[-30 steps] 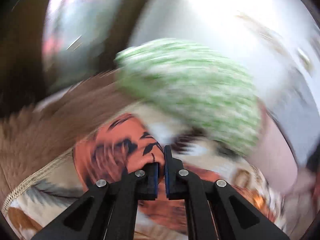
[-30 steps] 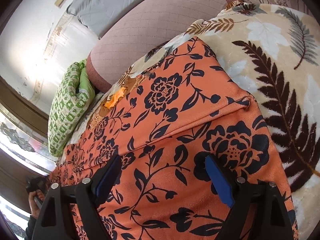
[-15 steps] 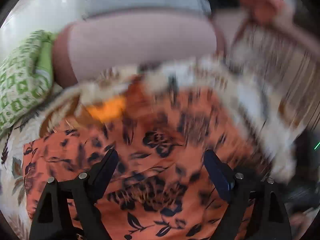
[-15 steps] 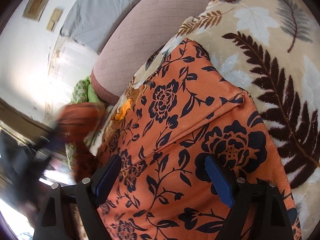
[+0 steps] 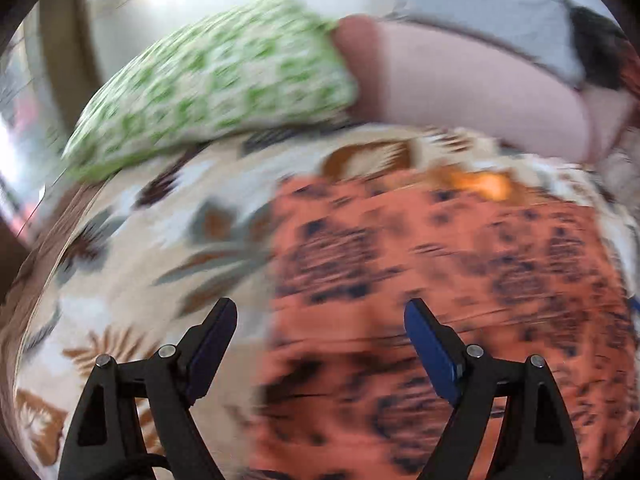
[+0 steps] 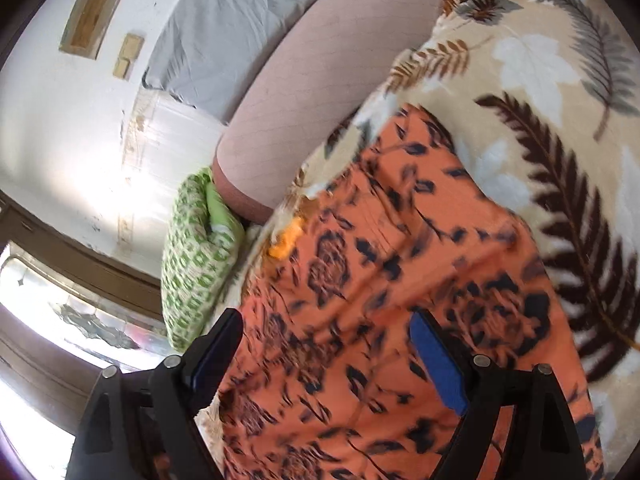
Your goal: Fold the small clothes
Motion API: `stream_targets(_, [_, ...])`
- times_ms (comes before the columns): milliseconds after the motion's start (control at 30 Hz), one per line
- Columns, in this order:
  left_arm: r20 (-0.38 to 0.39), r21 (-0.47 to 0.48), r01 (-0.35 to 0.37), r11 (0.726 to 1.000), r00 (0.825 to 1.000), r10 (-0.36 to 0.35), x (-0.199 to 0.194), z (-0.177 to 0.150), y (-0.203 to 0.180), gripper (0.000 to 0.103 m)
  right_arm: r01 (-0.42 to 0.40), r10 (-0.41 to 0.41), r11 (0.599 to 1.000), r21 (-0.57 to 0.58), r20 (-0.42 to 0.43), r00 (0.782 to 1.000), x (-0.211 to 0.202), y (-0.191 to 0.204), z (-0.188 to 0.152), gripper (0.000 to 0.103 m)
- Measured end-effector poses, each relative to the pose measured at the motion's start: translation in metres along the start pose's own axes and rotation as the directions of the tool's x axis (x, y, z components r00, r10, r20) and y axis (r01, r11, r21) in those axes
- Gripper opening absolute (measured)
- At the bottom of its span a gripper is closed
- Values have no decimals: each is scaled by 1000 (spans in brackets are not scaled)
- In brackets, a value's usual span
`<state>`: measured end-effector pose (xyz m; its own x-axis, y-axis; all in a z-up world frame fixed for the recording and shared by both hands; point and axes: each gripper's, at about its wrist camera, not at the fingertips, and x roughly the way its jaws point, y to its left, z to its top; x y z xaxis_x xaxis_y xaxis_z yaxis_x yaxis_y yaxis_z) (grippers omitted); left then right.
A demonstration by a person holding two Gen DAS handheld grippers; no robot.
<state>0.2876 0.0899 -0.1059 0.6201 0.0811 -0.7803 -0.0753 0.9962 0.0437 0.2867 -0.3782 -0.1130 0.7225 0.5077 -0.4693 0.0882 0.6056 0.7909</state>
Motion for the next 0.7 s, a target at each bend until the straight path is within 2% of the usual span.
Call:
stream_targets(67, [-2,-24,-26,999,1000,26,7,-5,11,86,5,-5,1000,18,-11,1000,16,5,15,88])
stream_targets(167, [-10,-50,-18,999,1000,18,18,-8,18,86,122,-120,992,25,-59,991,50,1,32,88])
stream_targets(200, [-24,-45,-14,999,1000,13,25,-9,16,86,169,-165,985,36,-90,982,64,-5,34,87])
stream_targets(267, [-66,-38,-29,999,997,27,34,-16,17,86,212,-201,975,65,-137,970,79,-14,33,79])
stream_targets(300, [-76,-52,-19,998,997,15,39,-18,19,86,229,-218,971,71,-131,967,82,-15,33,71])
stream_targets(333, [-71,-69,-12,998,997,7,38,-19,22,87,236,-227,970,61,-126,966,82,-13,34,57])
stream_targets(367, [-69,-87,-7,996,998,1,38,-20,25,87,236,-228,970,48,-131,965,83,-11,35,38])
stream_targets(400, [-74,-107,1,994,997,-9,38,-20,30,87,236,-227,971,47,-137,964,84,-8,36,6])
stream_targets(467, [-70,-133,-9,991,998,0,35,-19,33,86,242,-242,970,-3,-91,966,76,6,37,6])
stream_targets(533, [-64,-143,-13,990,998,4,38,-20,38,86,225,-225,973,-61,-2,974,53,30,36,6])
stream_targets(600, [-72,-150,-2,989,997,-9,39,-21,40,86,250,-243,962,-108,69,968,34,40,26,6])
stream_targets(667, [-72,-150,-11,989,997,0,40,-20,39,86,322,-319,934,-156,43,947,40,35,13,6])
stream_targets(700, [-77,-150,-15,989,997,4,40,-19,38,86,370,-379,912,-176,-21,925,56,20,6,10])
